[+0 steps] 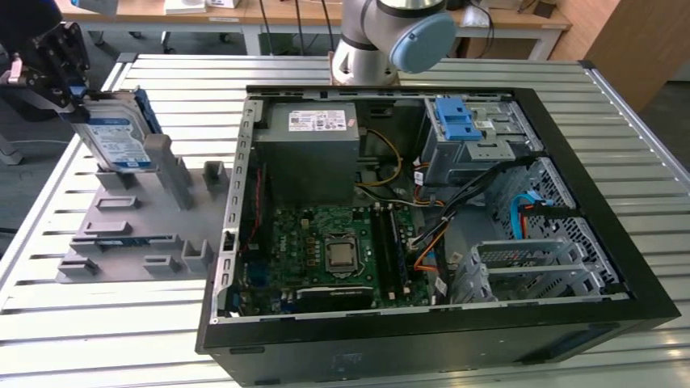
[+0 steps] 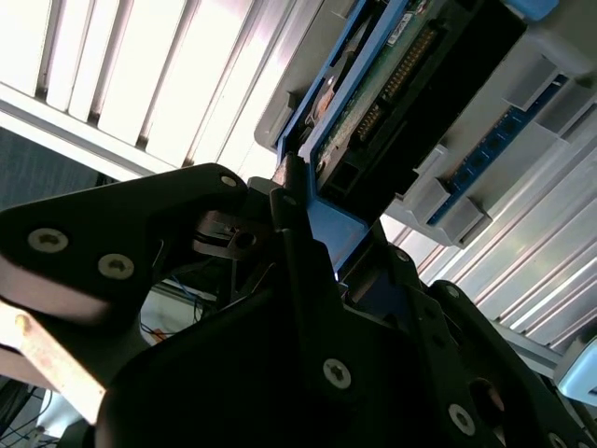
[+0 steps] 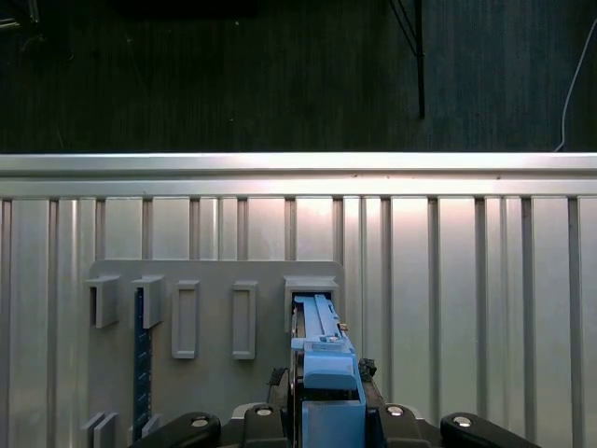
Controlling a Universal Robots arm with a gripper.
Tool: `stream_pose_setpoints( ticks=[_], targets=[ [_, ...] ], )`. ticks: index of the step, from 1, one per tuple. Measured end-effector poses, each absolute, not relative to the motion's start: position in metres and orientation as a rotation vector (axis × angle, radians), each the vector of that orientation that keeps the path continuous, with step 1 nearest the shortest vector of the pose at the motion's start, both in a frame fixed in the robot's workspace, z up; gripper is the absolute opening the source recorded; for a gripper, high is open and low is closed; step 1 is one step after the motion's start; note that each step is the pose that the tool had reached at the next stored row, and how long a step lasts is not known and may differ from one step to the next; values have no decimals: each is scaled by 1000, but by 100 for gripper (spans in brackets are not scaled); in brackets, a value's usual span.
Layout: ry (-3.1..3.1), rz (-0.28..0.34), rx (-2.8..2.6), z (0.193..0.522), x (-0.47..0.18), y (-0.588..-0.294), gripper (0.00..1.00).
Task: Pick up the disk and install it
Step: 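Pick up the disk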
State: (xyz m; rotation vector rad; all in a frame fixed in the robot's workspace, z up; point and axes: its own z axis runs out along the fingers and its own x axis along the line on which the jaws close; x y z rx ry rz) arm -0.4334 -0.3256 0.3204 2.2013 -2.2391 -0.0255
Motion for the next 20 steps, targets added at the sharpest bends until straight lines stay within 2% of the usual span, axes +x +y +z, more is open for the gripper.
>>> stream_pose_setpoints(
  ticks=[20],
  targets=[
    [-2239,-25,2201,327,-433,-326,36]
  ],
)
